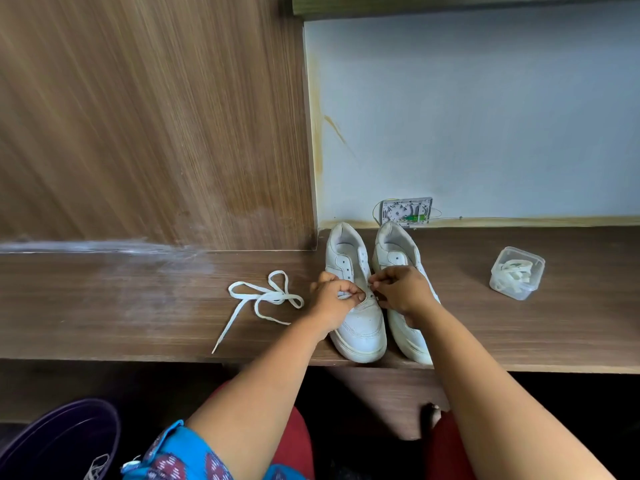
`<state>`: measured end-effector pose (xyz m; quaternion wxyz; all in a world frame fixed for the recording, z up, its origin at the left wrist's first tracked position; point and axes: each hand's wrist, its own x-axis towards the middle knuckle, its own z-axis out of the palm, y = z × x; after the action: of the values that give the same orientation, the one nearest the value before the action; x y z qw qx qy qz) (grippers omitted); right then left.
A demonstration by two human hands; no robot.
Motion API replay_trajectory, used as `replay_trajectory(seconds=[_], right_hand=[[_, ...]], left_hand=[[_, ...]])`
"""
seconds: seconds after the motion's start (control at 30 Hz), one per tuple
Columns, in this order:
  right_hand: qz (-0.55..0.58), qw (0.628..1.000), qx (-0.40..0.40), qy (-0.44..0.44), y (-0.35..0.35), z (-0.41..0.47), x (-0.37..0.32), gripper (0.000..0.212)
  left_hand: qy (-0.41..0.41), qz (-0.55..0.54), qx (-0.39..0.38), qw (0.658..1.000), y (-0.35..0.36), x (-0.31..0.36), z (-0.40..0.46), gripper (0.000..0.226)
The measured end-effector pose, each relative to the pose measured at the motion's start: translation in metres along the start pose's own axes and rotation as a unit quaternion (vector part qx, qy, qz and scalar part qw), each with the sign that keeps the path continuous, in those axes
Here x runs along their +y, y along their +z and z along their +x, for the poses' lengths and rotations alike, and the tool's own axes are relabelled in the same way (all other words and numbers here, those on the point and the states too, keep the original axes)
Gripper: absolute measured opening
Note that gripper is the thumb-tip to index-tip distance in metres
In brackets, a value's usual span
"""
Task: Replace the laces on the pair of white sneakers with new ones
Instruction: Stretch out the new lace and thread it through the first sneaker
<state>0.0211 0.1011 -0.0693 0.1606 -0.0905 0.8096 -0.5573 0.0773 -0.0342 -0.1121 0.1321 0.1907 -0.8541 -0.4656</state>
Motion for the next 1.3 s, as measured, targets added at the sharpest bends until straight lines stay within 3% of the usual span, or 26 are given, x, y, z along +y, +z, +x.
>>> replay_trajectory(seconds=[0.17, 0.4, 0.63, 0.83, 1.3], right_hand=[[-0.001, 0.999, -0.039, -0.006, -0.004, 0.000, 0.003, 0.028], [0.043, 0.995, -0.087, -0.008, -0.007, -0.003, 0.006, 0.030], [0.062, 0.995, -0.074, -0.007, -0.004, -0.003, 0.009, 0.029], [0.054, 0.996, -0.073, -0.021, -0.005, -0.002, 0.010, 0.029], [0.005, 0.991, -0.090, -0.097, -0.011, -0.010, 0.014, 0.025]], left_hand=[[0.001, -0.014, 0.007, 1.000, 0.003, -0.003, 0.003, 0.009], [-0.026, -0.099, -0.049, 0.994, -0.003, -0.006, 0.009, 0.005], [-0.040, -0.112, -0.102, 0.988, -0.009, -0.004, 0.009, 0.004], [-0.031, -0.061, -0.037, 0.997, 0.000, -0.002, 0.005, 0.011], [-0.006, -0.032, -0.007, 0.999, 0.002, 0.000, 0.003, 0.013]])
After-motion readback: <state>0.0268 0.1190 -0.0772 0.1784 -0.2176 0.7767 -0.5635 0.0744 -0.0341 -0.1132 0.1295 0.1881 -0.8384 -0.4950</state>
